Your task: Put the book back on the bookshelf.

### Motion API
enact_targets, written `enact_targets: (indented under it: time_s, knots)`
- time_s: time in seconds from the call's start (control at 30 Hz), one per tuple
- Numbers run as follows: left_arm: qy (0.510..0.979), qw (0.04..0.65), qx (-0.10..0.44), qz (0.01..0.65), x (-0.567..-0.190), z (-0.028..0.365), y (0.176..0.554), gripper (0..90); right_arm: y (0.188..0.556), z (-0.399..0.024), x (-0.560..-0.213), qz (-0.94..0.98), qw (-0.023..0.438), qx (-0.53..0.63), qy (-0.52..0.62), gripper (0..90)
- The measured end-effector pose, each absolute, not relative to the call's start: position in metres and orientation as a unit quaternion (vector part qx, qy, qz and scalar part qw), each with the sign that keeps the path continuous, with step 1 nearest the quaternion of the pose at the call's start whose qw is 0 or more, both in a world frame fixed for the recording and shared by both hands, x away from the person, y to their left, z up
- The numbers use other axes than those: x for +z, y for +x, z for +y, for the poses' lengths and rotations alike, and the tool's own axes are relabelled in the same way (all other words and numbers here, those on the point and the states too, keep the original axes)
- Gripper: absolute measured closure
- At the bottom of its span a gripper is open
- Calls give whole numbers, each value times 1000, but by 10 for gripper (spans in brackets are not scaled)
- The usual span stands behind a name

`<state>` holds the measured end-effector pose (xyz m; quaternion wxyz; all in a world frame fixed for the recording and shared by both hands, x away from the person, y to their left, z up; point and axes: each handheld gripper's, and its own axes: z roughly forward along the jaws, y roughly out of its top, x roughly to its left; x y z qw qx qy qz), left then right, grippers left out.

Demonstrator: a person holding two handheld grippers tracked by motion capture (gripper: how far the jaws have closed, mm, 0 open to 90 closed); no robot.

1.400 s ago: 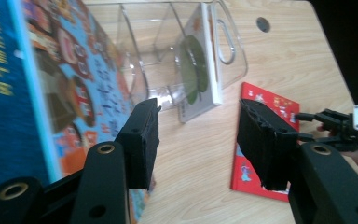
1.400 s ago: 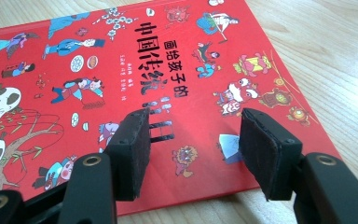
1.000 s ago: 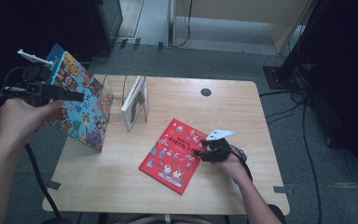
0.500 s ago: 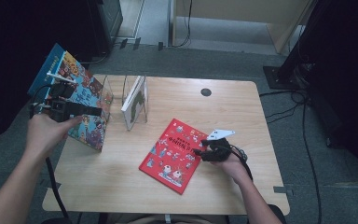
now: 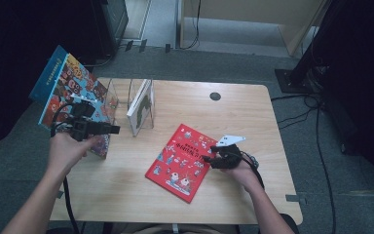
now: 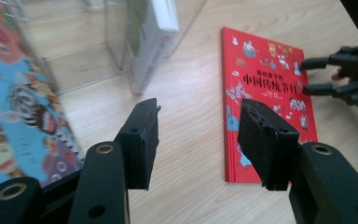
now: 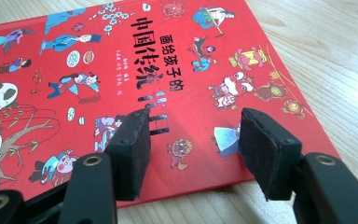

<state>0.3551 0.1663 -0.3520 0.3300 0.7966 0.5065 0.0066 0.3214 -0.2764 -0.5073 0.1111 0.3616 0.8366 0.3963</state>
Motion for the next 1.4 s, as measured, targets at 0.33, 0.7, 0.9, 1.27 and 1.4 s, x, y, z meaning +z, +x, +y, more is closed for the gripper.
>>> enact_targets:
  time_s: [0.33,0.7,0.9,1.27,1.4]
  knots:
    - [804,332,-5,494,-386,144,353,486,320,-275,-508,839,115,395,357,436]
    - [812,336,-23,478,-418,120,354,493,317,-277,-509,836,120,400,356,436]
    - [821,326,-29,467,-434,108,356,493,314,-279,-510,834,122,402,357,436]
    - [829,332,-49,448,-462,90,359,504,306,-288,-511,827,124,405,371,439]
    - [835,328,-48,440,-470,87,360,504,305,-292,-513,826,115,400,381,448]
